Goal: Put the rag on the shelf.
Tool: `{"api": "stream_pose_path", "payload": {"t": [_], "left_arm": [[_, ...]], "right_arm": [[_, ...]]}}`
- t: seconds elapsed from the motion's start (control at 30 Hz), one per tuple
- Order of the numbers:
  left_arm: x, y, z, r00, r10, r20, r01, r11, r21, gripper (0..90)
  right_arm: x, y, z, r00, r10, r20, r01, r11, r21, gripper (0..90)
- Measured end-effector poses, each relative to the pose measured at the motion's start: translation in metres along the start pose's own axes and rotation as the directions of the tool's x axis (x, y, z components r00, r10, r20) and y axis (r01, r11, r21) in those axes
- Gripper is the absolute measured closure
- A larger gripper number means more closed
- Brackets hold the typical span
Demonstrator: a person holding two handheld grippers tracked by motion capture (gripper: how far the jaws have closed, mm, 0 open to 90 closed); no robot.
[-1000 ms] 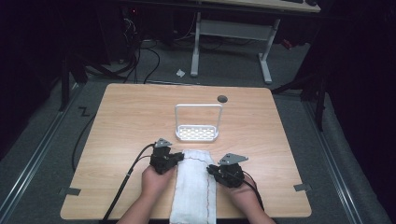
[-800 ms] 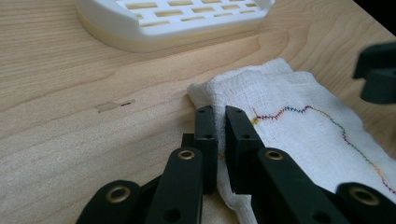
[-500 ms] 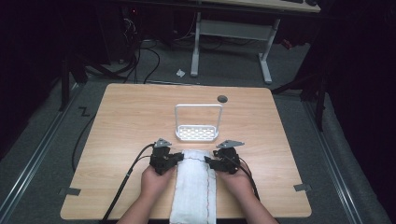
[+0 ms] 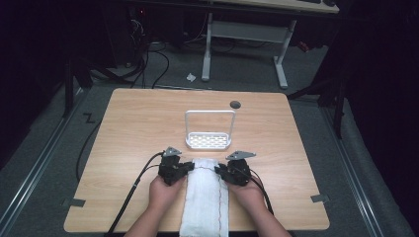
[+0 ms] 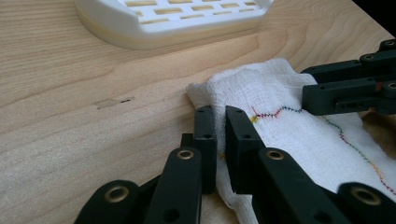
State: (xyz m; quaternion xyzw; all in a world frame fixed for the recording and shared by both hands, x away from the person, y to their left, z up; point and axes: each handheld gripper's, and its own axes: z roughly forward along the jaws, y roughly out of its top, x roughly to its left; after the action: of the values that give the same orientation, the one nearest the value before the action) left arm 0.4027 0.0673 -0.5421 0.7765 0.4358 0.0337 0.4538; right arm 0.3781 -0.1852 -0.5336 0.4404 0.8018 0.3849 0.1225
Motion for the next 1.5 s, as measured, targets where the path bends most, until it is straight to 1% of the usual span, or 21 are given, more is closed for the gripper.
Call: {"api": "stream_pose_path", "payload": {"t": [0.13, 0.33, 0.4, 0.47, 0.53, 0.6, 0.67, 0.7, 0.77, 0.87, 1.0, 1.1, 1.13, 1.17, 1.33, 1.43, 1.5], "left_arm": [[0.0, 0.0, 0.0, 1.0, 0.001, -0.002, -0.001, 1.0, -0.001, 83.6], [-0.001, -0.001, -0.002, 1.0, 0.008, 0.002, -0.008, 0.9998, -0.02, 84.7], [-0.001, -0.002, -0.004, 0.9999, 0.015, 0.005, -0.015, 0.9991, -0.041, 85.1], [-0.002, -0.002, -0.006, 0.9997, 0.024, 0.01, -0.023, 0.9982, -0.056, 85.5], [-0.001, -0.003, -0.01, 0.9997, 0.014, 0.02, -0.013, 0.9968, -0.078, 85.6], [-0.002, -0.003, -0.012, 0.9997, 0.013, 0.018, -0.012, 0.9959, -0.089, 85.7], [-0.003, -0.003, -0.014, 0.9997, 0.022, 0.008, -0.021, 0.9951, -0.096, 85.7], [-0.004, -0.003, -0.016, 0.9998, 0.02, 0.008, -0.02, 0.9949, -0.099, 85.7], [-0.005, -0.003, -0.019, 0.9998, 0.021, 0.007, -0.02, 0.9932, -0.115, 85.7], [-0.009, -0.002, -0.025, 0.9995, 0.032, 0.005, -0.031, 0.989, -0.144, 85.7], [-0.013, 0.001, -0.032, 0.9996, 0.025, 0.013, -0.023, 0.9834, -0.18, 85.7], [-0.015, 0.004, -0.037, 0.9995, 0.03, 0.011, -0.027, 0.9788, -0.203, 85.7], [-0.016, 0.006, -0.039, 0.9996, 0.028, 0.011, -0.025, 0.9765, -0.214, 85.7], [-0.017, 0.008, -0.042, 0.9996, 0.028, 0.011, -0.025, 0.9741, -0.225, 85.7], [-0.024, 0.021, -0.053, 0.999, 0.042, 0.018, -0.035, 0.9609, -0.275, 85.7], [-0.028, 0.028, -0.058, 0.9983, 0.058, 0.007, -0.054, 0.9564, -0.287, 85.7], [-0.032, 0.034, -0.062, 0.9973, 0.073, 0.0, -0.07, 0.9513, -0.3, 85.7]], "right_arm": [[-0.002, 0.0, 0.001, 0.9997, 0.015, -0.02, -0.015, 1.0, 0.001, 80.7], [0.001, 0.0, 0.0, 0.9999, -0.01, -0.007, 0.01, 1.0, -0.008, 81.7], [0.002, 0.001, -0.002, 1.0, -0.009, -0.003, 0.009, 1.0, -0.012, 81.7], [0.003, 0.001, -0.004, 0.9999, -0.01, -0.001, 0.01, 0.999, -0.033, 81.8], [0.004, 0.001, -0.007, 0.9997, -0.025, 0.004, 0.025, 0.998, -0.052, 81.8], [0.007, 0.001, -0.01, 0.9995, -0.032, 0.003, 0.032, 0.997, -0.066, 81.8], [0.009, 0.002, -0.013, 0.9995, -0.033, 0.003, 0.033, 0.996, -0.082, 81.7], [0.01, 0.002, -0.014, 0.9992, -0.041, 0.003, 0.041, 0.995, -0.094, 81.8], [0.013, 0.003, -0.019, 0.999, -0.045, 0.001, 0.044, 0.992, -0.115, 81.8], [0.015, 0.004, -0.023, 0.9988, -0.049, 0.005, 0.049, 0.991, -0.128, 81.8], [0.016, 0.007, -0.03, 0.9982, -0.06, 0.01, 0.06, 0.984, -0.166, 81.8], [0.017, 0.01, -0.034, 0.9981, -0.061, 0.01, 0.061, 0.981, -0.185, 81.7], [0.018, 0.013, -0.038, 0.9978, -0.065, 0.015, 0.067, 0.977, -0.205, 81.7], [0.018, 0.013, -0.038, 0.9978, -0.065, 0.015, 0.067, 0.977, -0.205, 81.7], [0.022, 0.024, -0.049, 0.9962, -0.082, 0.031, 0.087, 0.967, -0.241, 81.7], [0.021, 0.031, -0.057, 0.996, -0.082, 0.034, 0.088, 0.961, -0.261, 81.7], [0.022, 0.037, -0.063, 0.9956, -0.084, 0.042, 0.092, 0.956, -0.278, 81.7]]}}
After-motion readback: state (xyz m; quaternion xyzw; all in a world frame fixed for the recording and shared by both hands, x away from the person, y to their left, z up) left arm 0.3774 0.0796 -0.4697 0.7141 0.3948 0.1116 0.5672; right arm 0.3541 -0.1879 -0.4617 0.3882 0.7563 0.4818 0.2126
